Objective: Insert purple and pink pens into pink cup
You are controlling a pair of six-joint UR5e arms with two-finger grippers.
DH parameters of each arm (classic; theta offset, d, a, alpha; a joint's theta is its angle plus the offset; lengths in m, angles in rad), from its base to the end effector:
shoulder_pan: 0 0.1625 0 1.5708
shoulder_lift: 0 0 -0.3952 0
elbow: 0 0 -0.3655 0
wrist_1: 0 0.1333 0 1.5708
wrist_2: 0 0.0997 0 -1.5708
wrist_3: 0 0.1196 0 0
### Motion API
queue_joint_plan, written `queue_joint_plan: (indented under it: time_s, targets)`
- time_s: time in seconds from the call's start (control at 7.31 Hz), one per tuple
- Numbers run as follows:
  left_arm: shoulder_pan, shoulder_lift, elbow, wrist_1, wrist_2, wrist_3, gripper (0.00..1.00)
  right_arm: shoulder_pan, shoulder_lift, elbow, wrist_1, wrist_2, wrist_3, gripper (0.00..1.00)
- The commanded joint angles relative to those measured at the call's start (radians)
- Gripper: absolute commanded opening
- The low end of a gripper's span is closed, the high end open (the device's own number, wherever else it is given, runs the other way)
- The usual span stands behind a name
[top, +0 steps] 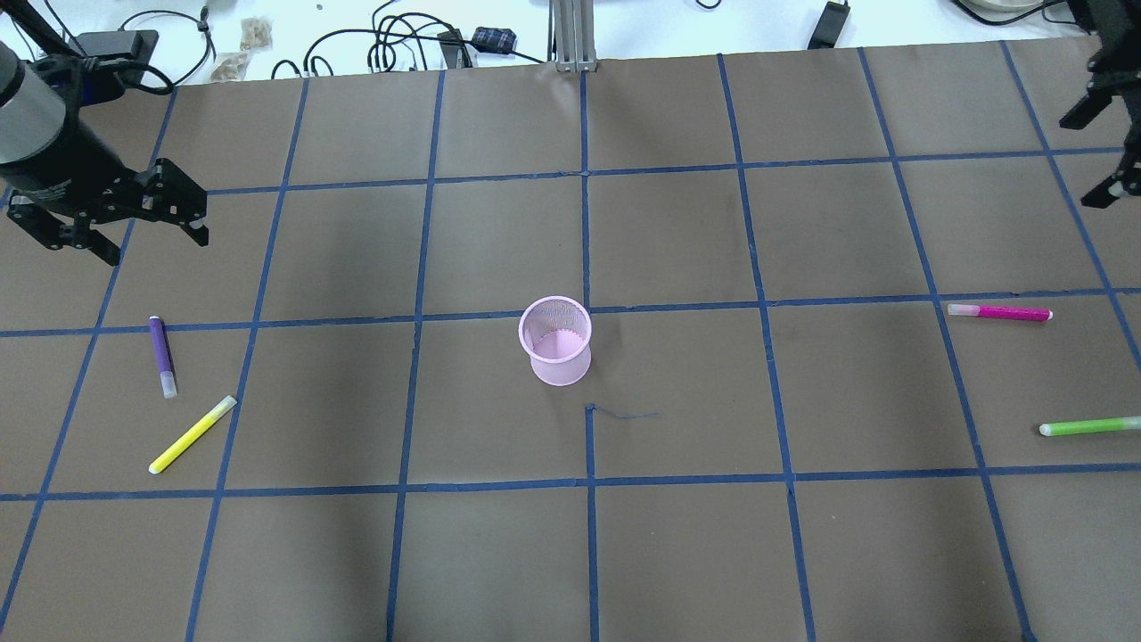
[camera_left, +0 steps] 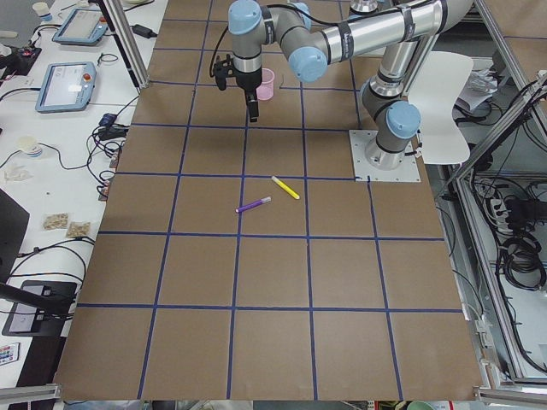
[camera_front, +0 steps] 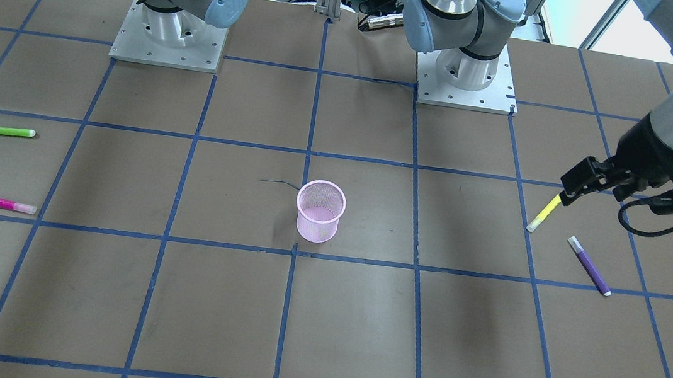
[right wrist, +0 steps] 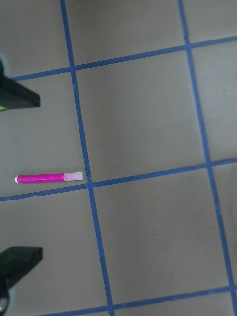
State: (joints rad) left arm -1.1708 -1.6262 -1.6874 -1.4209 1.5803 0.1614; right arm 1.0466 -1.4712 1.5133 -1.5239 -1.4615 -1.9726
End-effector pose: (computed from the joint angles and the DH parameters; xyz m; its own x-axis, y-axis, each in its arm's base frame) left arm 0.0648 -0.4927 0.3728 -0.9717 -0.2362 -0.0058 -0.2362 0.9714 0.0234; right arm -0.1202 -0.5002 0.4131 -0.1242 -0.9915 -0.0393 -0.9825 0.1284 -0.1348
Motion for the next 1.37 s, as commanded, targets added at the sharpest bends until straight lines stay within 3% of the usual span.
queue_joint_plan:
  time_s: [0.0, 0.27, 0.55, 0.82, 1.23]
  targets:
    - [0.133, -0.047, -0.014, 0.017, 0.000, 0.001, 1.00, -0.184, 0.098, 0.053, -0.013, 0.088, -0.354, 1.00]
    - [0.206, -0.107, -0.015, 0.078, 0.001, 0.004, 1.00, -0.258, 0.265, 0.053, -0.149, 0.172, -0.524, 1.00]
    - [0.215, -0.176, -0.015, 0.121, 0.001, 0.001, 1.00, -0.296, 0.369, 0.064, -0.162, 0.229, -0.543, 1.00]
    - [0.220, -0.263, -0.023, 0.218, 0.003, -0.005, 1.00, -0.296, 0.445, 0.065, -0.171, 0.288, -0.623, 1.00]
    - [0.224, -0.349, -0.026, 0.306, 0.003, 0.000, 1.00, -0.296, 0.479, 0.119, -0.171, 0.286, -0.627, 1.00]
